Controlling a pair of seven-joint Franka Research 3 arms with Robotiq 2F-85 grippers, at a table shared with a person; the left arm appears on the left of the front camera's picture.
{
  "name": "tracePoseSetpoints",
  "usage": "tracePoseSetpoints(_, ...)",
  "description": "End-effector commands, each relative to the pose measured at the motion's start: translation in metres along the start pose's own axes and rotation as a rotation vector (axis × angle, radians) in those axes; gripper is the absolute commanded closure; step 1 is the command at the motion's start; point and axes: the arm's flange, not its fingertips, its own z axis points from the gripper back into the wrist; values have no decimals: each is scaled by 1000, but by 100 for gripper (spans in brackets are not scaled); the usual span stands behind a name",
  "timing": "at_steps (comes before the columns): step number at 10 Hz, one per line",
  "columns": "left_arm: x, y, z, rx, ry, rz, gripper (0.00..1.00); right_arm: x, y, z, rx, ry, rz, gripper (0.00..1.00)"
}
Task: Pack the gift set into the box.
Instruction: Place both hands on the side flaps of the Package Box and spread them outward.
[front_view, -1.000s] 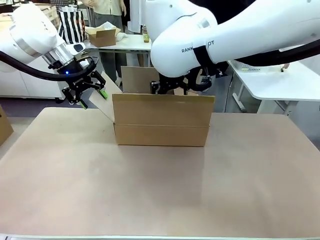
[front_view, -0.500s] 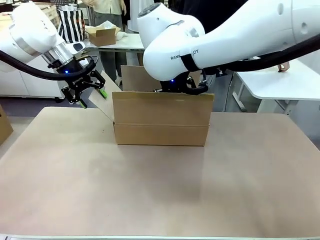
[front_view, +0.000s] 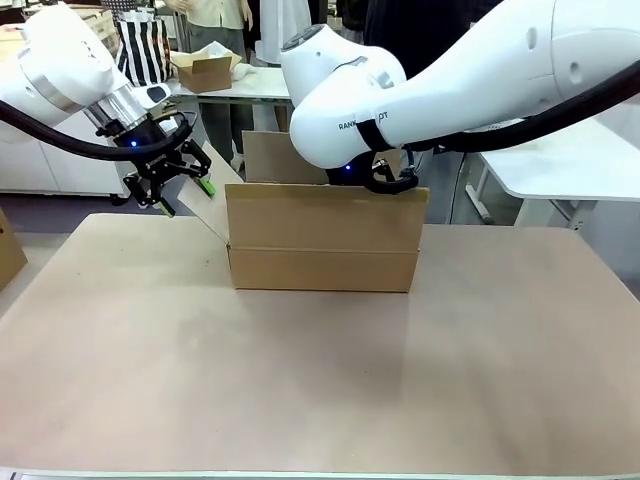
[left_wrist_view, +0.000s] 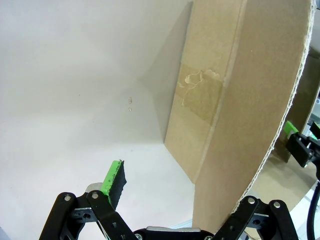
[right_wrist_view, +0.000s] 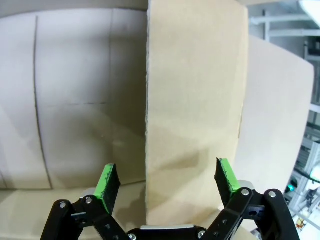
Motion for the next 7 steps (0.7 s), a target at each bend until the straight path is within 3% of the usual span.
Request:
tracePoseSetpoints(1, -1, 1, 2, 15, -5, 3, 0, 5, 3, -9, -51, -26, -38, 0)
tracePoseSetpoints(7, -1, 1, 2, 15, -5, 3, 0, -3, -18, -22, -138, -11, -106, 0)
